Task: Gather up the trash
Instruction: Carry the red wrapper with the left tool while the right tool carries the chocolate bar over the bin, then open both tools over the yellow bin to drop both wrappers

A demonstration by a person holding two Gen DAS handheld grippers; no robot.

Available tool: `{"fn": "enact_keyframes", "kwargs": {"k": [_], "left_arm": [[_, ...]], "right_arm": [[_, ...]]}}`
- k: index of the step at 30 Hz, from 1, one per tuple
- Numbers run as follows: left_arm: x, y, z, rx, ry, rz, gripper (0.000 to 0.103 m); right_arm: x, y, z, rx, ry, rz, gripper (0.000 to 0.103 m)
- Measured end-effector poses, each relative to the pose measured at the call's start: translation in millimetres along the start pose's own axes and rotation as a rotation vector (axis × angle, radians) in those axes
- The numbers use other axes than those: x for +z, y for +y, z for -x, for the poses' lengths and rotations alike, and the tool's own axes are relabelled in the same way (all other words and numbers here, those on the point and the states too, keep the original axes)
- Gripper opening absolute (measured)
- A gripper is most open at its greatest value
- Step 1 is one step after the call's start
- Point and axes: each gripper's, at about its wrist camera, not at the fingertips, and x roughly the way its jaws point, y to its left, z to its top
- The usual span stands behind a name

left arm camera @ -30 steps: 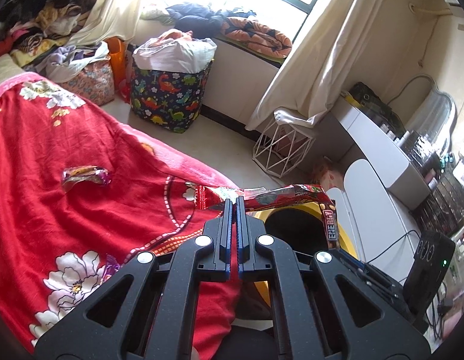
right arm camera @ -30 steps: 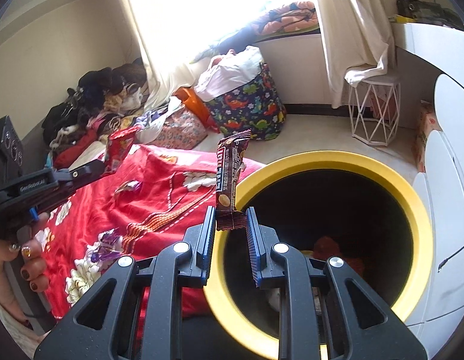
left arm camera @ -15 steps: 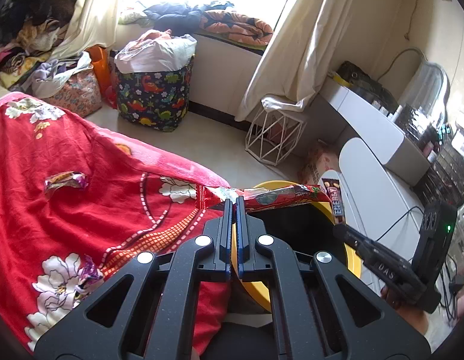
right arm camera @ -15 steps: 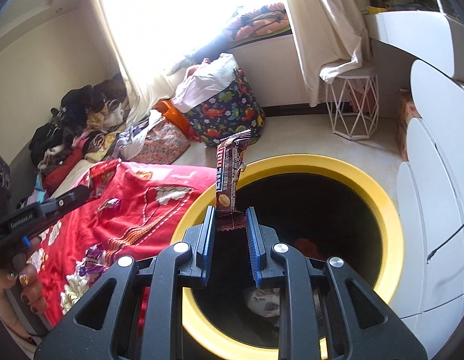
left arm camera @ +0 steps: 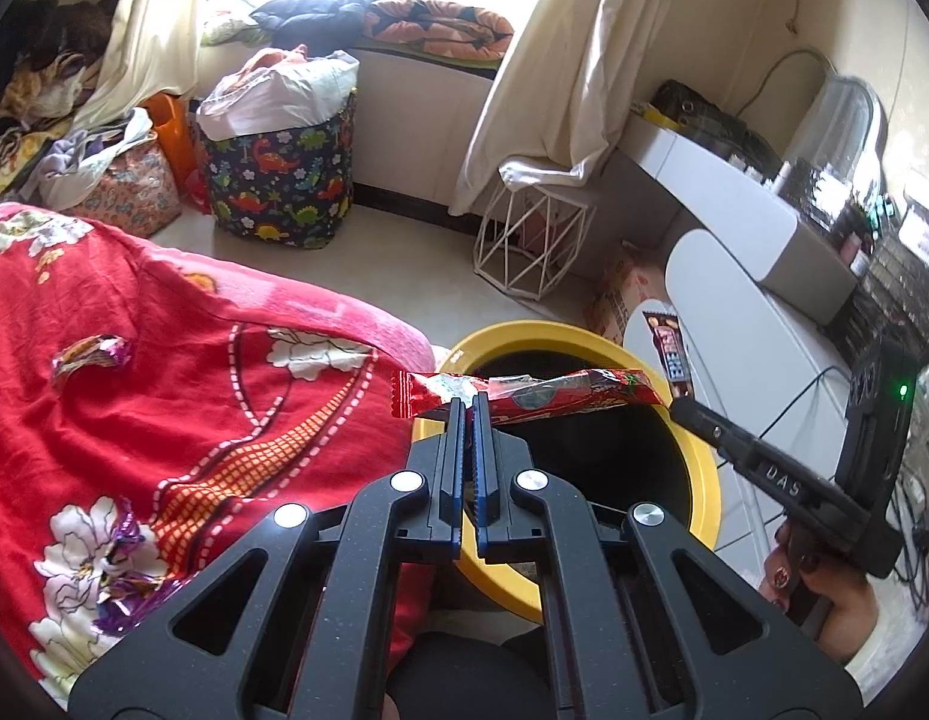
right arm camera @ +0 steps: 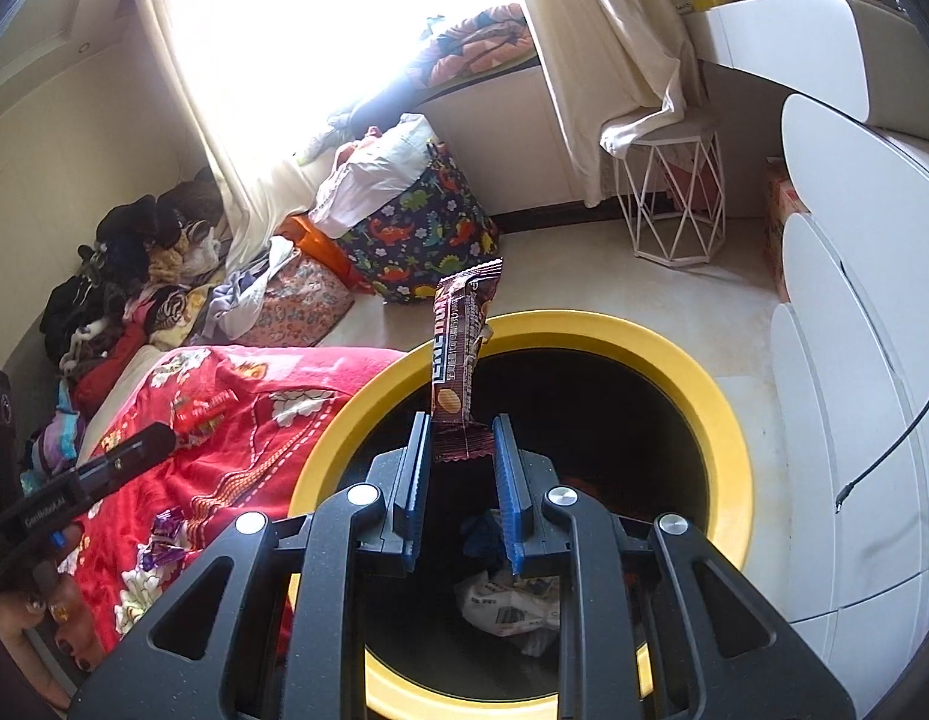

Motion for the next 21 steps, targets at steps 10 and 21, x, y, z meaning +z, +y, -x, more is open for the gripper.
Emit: {"fn": "enact_keyframes", "kwargs": {"k": [10, 21], "left_arm": [[-14.2, -27.4, -28.9, 0.017, 0.081, -0.081, 0.000], [-25.8, -47.4, -56.4, -0.001, 0.173, -0.147, 0.000]], "right_arm": [[1.7, -14.3, 1.2, -0.019, -0.001, -0.032, 0.020], [2.0, -25.0, 2.3, -0.025, 0.007, -0.057, 0.020]]}}
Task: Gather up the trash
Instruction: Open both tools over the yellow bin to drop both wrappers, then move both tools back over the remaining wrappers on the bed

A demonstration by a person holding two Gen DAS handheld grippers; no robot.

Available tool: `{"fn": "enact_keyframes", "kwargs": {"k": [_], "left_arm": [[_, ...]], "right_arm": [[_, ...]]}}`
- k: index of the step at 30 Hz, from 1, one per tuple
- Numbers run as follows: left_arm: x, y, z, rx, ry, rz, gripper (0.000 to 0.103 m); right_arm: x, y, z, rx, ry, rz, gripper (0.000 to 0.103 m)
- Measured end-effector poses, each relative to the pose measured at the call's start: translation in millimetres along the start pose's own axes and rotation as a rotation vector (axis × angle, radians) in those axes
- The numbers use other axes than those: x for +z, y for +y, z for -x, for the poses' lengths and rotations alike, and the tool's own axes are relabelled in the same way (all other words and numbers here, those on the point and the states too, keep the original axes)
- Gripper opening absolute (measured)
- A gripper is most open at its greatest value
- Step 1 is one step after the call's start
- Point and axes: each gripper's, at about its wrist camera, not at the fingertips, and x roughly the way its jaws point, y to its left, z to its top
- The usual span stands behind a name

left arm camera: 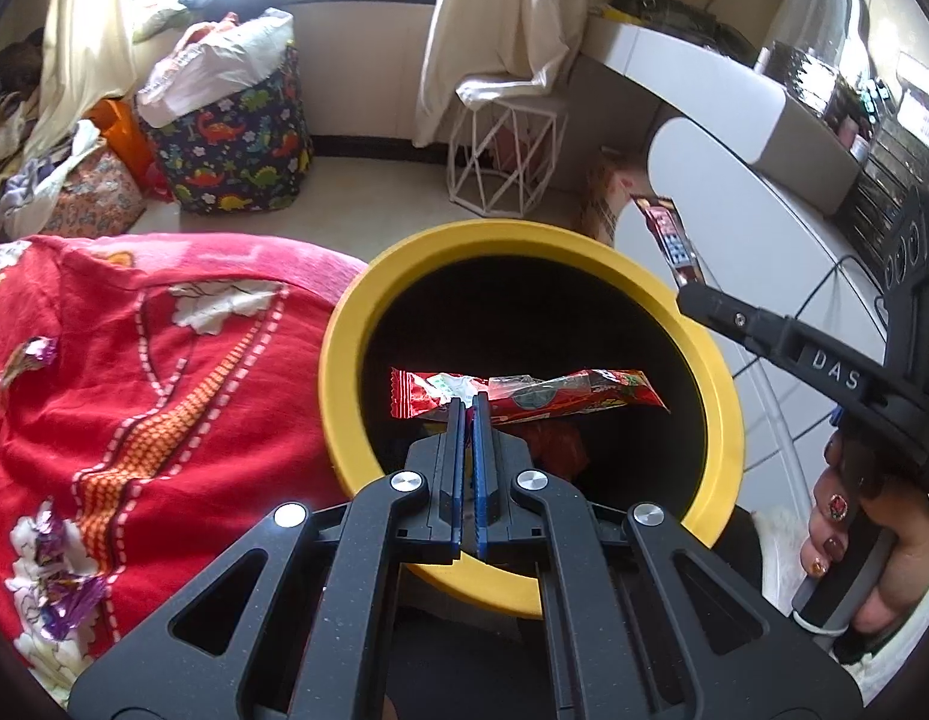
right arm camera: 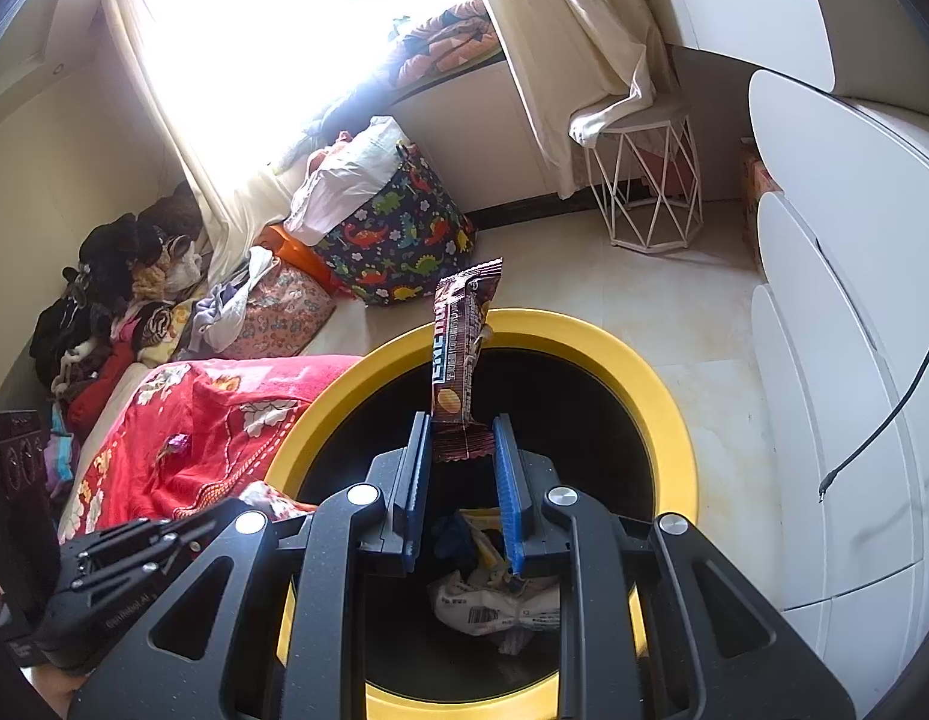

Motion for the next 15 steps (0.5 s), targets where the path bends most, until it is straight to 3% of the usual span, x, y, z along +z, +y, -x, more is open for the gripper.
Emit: {"fn": "enact_keyframes", "kwargs": {"k": [6, 7, 9, 12, 15], "left_arm": [[0.3, -3.6, -8.5, -0.021, 0.022, -0.007, 0.003], [1.1, -3.3, -8.4, -0.027, 0.022, -0.001, 0.013], [2.6, 0.0, -5.5, -0.053, 0.019, 0.022, 0.047], [4.0, 5.3, 2.7, -0.057, -0.008, 0.051, 0.078], [6.5, 14.6, 13.6, -0.068, -0.046, 0.098, 0.092]], "right_arm": [[1.2, -5.2, -1.8, -0.002, 0.015, -0.024, 0.023], [1.7, -7.6, -2.3, 0.001, 0.019, -0.037, 0.028], [2.0, -9.9, -2.7, 0.001, 0.021, -0.053, 0.032], [0.8, -10.7, -1.4, -0.008, 0.016, -0.059, 0.046], [0.0, -9.6, 0.7, -0.010, 0.006, -0.064, 0.052]]}}
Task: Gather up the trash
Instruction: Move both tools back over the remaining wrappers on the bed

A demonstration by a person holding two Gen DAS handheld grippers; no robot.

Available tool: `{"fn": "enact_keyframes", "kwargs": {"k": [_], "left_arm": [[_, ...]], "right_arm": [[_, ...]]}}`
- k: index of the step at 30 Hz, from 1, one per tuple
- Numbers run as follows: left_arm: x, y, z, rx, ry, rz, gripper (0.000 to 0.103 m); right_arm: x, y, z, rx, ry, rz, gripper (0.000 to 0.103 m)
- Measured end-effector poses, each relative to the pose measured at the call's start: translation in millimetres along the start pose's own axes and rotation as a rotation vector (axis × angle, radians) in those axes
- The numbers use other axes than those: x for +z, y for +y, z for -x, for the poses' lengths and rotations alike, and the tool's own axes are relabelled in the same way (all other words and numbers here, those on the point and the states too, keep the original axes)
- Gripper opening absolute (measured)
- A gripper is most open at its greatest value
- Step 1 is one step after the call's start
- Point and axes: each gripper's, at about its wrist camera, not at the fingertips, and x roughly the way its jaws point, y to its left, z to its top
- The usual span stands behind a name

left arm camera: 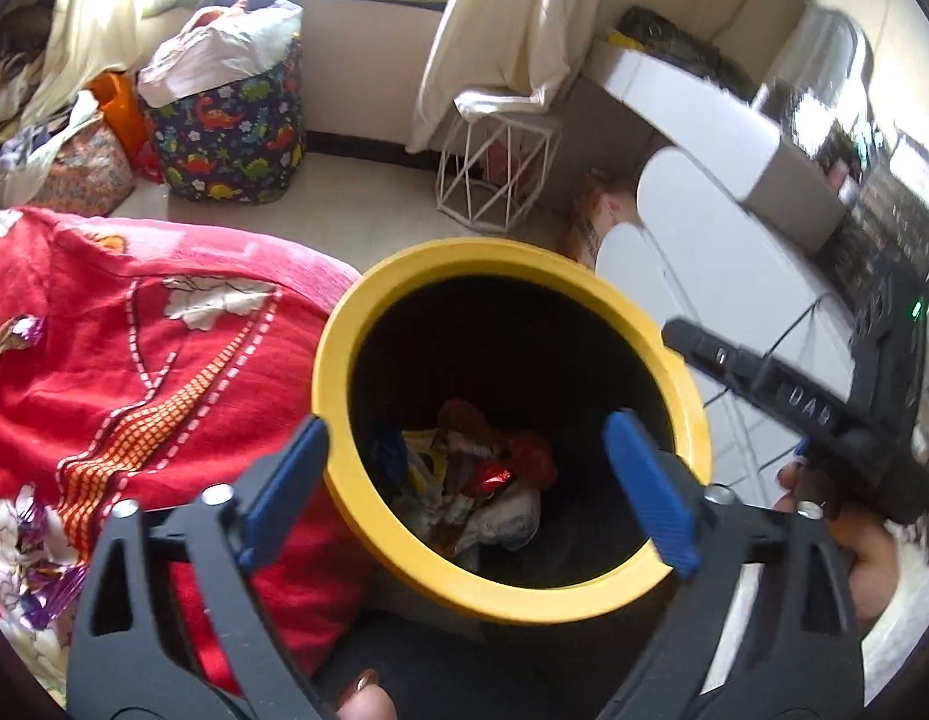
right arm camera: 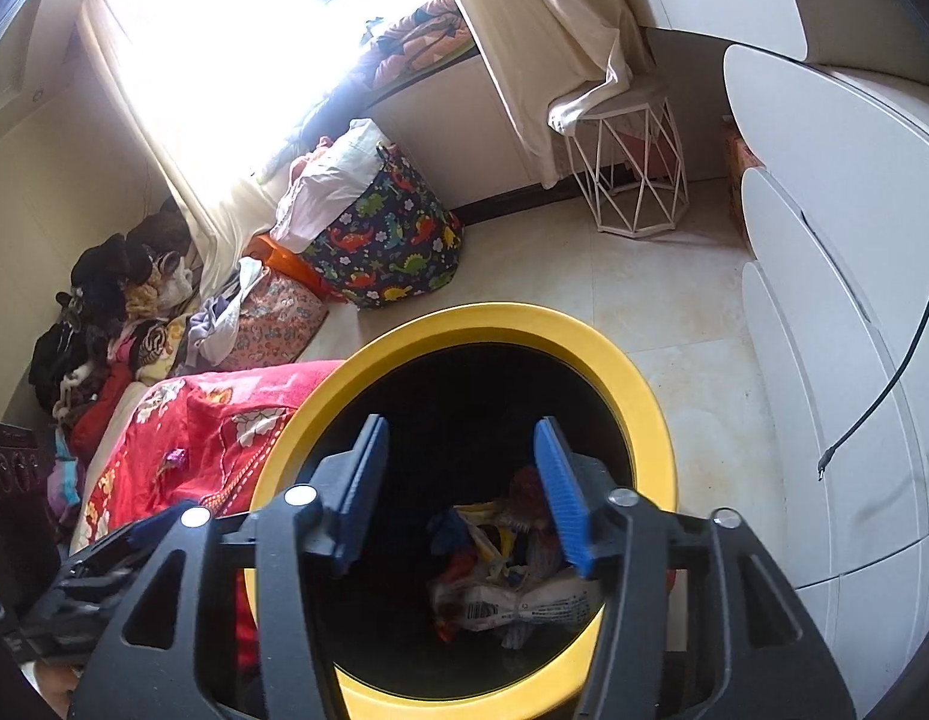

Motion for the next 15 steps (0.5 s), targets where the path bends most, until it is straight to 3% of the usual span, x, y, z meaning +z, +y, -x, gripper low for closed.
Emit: {"fn": "enact_keyframes", "kwargs": {"k": [7, 15], "left_arm": [[6.1, 23.8, 27.1, 0.077, -0.089, 0.070, 0.092], [7.2, 62.8, 55.3, 0.169, -0.158, 0.131, 0.092]], "right_arm": [[-2.3, 18.5, 4.8, 0.011, -0.022, 0.051, 0.072], [-8.6, 49.3, 7.5, 0.048, -0.030, 0.114, 0.078]]}}
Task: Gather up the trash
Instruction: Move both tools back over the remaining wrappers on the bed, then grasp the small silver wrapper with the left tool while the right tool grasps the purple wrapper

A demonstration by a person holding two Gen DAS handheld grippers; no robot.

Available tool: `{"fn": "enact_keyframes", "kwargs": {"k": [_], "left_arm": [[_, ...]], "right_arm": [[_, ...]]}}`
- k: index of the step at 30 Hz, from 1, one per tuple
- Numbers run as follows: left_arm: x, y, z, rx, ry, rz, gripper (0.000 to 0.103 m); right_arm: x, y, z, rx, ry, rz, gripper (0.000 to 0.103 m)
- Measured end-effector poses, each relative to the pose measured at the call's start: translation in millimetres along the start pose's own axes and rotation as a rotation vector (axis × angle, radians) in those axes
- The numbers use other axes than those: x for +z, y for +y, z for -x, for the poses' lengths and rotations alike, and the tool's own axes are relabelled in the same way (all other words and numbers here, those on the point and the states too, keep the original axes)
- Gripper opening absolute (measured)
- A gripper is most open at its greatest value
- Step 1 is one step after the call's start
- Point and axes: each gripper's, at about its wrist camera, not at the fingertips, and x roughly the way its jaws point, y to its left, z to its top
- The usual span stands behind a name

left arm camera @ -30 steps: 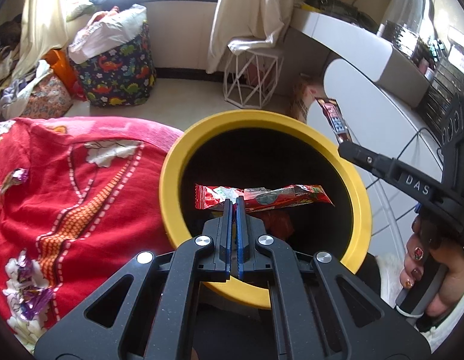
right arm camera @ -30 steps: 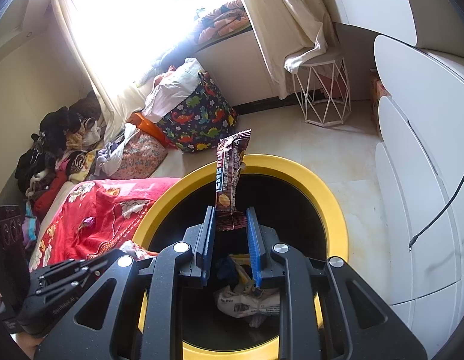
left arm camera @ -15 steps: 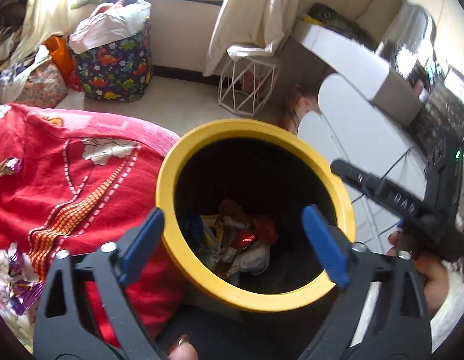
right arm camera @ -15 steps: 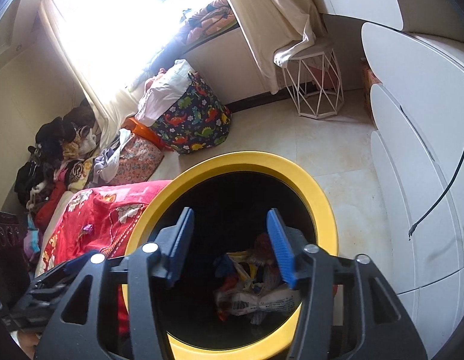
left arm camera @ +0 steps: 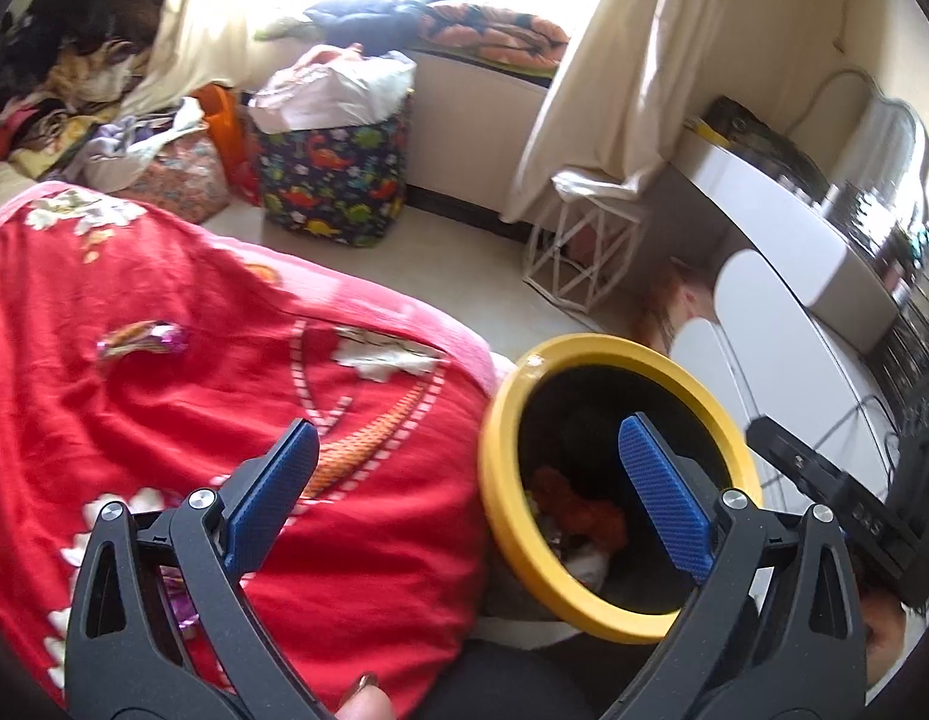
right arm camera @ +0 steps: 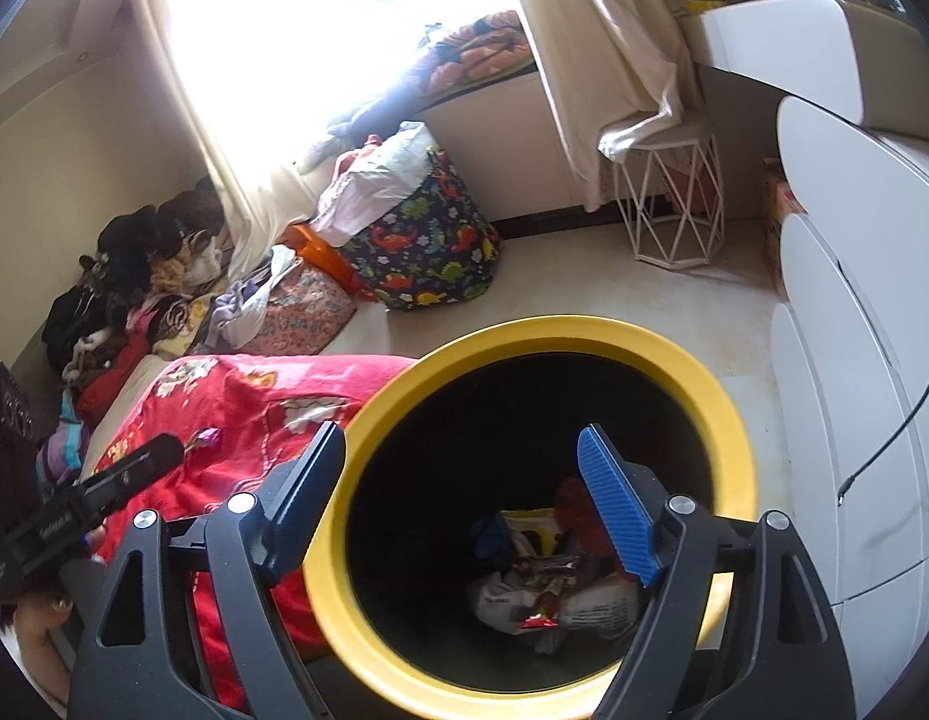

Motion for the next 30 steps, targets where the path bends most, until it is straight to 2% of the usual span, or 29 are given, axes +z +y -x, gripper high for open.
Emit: {"fn": "enact_keyframes", "kwargs": {"k": [9, 14, 22, 30], "left_arm": [[5.2, 40.6, 15.7, 0.057, -0.044, 0.066, 0.092], [12.0, 76.7, 24.6, 0.103, -0.072, 0.133, 0.092], [19.1, 137.7, 38.0, 0.181, -0.097, 0.221, 0.092], [17.3, 177.4, 35.9, 0.208, -0.080, 0.283, 0.092]], "right_arm": [[-4.0, 41.3, -1.6, 0.053, -0.013, 0.071, 0.080], [-9.8, 69.9, -5.0, 0.096, -0.003, 0.126, 0.081], [-27.4, 126.9, -22.2, 0.185, 0.068, 0.237, 0.081], [-58.1, 187.8, -51.6, 0.274, 0.178, 0.358, 0.081]]}}
